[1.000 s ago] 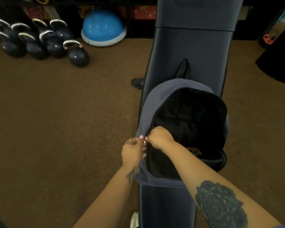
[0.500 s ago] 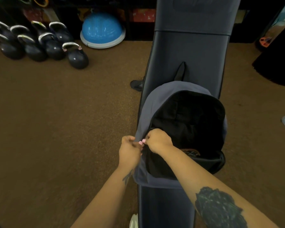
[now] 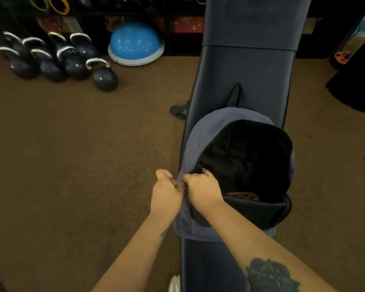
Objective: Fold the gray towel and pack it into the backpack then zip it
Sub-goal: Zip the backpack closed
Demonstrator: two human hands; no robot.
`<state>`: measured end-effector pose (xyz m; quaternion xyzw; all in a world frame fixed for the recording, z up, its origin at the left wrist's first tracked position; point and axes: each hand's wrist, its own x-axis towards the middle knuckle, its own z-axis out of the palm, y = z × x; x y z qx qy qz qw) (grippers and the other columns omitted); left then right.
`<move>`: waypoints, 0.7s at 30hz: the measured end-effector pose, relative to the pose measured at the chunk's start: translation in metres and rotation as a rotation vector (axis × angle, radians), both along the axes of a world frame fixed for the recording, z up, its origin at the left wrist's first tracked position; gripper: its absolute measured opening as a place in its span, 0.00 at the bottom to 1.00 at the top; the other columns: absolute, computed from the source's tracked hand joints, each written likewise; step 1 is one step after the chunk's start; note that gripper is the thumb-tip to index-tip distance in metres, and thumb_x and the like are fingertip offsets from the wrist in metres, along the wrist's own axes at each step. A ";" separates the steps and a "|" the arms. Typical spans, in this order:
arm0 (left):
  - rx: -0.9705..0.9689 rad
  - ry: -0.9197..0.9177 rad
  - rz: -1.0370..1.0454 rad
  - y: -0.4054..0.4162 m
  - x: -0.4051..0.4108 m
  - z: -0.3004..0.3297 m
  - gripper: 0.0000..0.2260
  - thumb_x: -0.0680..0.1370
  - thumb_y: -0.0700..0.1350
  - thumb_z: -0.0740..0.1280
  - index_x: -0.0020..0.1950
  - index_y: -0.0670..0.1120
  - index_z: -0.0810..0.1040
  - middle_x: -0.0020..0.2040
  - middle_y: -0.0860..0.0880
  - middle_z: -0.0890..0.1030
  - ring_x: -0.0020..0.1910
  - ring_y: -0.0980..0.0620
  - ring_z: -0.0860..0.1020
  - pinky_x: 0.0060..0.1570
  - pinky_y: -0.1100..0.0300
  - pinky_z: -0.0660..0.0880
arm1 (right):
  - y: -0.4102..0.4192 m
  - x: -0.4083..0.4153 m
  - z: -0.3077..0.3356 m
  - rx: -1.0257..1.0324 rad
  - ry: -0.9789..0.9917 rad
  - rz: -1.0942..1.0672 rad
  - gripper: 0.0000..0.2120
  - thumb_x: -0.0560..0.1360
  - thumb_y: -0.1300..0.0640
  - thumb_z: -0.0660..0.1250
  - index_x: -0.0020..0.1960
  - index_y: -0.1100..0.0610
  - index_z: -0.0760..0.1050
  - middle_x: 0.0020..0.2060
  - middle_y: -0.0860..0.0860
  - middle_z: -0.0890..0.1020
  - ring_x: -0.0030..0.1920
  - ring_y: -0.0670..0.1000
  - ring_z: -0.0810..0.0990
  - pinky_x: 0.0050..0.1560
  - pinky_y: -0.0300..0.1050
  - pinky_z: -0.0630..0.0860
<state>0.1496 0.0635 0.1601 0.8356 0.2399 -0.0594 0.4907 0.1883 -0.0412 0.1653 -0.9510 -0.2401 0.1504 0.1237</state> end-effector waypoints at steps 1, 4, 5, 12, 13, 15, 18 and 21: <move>-0.001 0.000 0.006 0.000 0.000 0.000 0.12 0.76 0.40 0.66 0.52 0.46 0.63 0.36 0.52 0.75 0.34 0.56 0.75 0.35 0.63 0.70 | 0.000 0.002 -0.002 0.009 0.004 -0.007 0.10 0.78 0.59 0.58 0.53 0.56 0.77 0.48 0.54 0.83 0.52 0.55 0.79 0.70 0.47 0.61; -0.021 0.019 0.047 0.003 -0.005 -0.003 0.11 0.77 0.44 0.66 0.54 0.47 0.66 0.38 0.52 0.78 0.35 0.59 0.76 0.33 0.67 0.68 | 0.000 0.006 -0.007 0.035 0.016 -0.048 0.12 0.79 0.56 0.58 0.55 0.54 0.79 0.50 0.53 0.84 0.54 0.55 0.79 0.69 0.45 0.60; -0.016 0.031 0.048 0.004 -0.007 -0.006 0.10 0.77 0.44 0.66 0.54 0.47 0.67 0.40 0.51 0.79 0.37 0.59 0.76 0.33 0.68 0.68 | 0.000 0.008 -0.009 0.040 0.013 -0.063 0.13 0.79 0.54 0.58 0.56 0.53 0.79 0.51 0.52 0.85 0.54 0.54 0.79 0.68 0.45 0.59; 0.161 0.059 -0.060 -0.007 -0.008 -0.027 0.03 0.76 0.43 0.64 0.47 0.45 0.75 0.42 0.47 0.79 0.43 0.46 0.79 0.35 0.57 0.72 | 0.006 -0.002 -0.014 0.183 -0.008 -0.224 0.10 0.78 0.53 0.61 0.51 0.51 0.81 0.46 0.49 0.86 0.49 0.52 0.82 0.64 0.47 0.64; 0.216 0.059 -0.057 -0.009 -0.005 -0.027 0.04 0.77 0.43 0.62 0.43 0.45 0.74 0.40 0.46 0.78 0.41 0.45 0.79 0.32 0.58 0.69 | 0.007 -0.003 -0.014 0.191 -0.004 -0.235 0.09 0.78 0.53 0.62 0.51 0.52 0.81 0.46 0.49 0.86 0.48 0.53 0.82 0.63 0.47 0.65; 0.324 0.061 -0.067 -0.010 0.000 -0.028 0.06 0.78 0.43 0.60 0.42 0.44 0.73 0.39 0.45 0.79 0.40 0.44 0.79 0.32 0.58 0.67 | 0.007 -0.003 -0.015 0.190 -0.004 -0.241 0.08 0.78 0.53 0.62 0.50 0.53 0.79 0.45 0.50 0.85 0.47 0.53 0.82 0.62 0.47 0.67; 0.409 0.068 -0.102 -0.010 0.003 -0.027 0.09 0.79 0.46 0.59 0.44 0.44 0.75 0.42 0.44 0.81 0.42 0.43 0.79 0.35 0.57 0.67 | 0.005 -0.002 -0.013 0.165 -0.025 -0.239 0.09 0.78 0.51 0.62 0.49 0.54 0.78 0.43 0.50 0.85 0.45 0.53 0.81 0.59 0.47 0.67; 0.397 0.088 -0.108 -0.009 0.006 -0.030 0.09 0.79 0.48 0.60 0.48 0.46 0.77 0.44 0.45 0.82 0.43 0.44 0.80 0.35 0.57 0.69 | 0.003 0.000 -0.008 0.174 -0.072 -0.273 0.09 0.78 0.52 0.63 0.47 0.56 0.78 0.40 0.51 0.84 0.42 0.54 0.81 0.57 0.48 0.69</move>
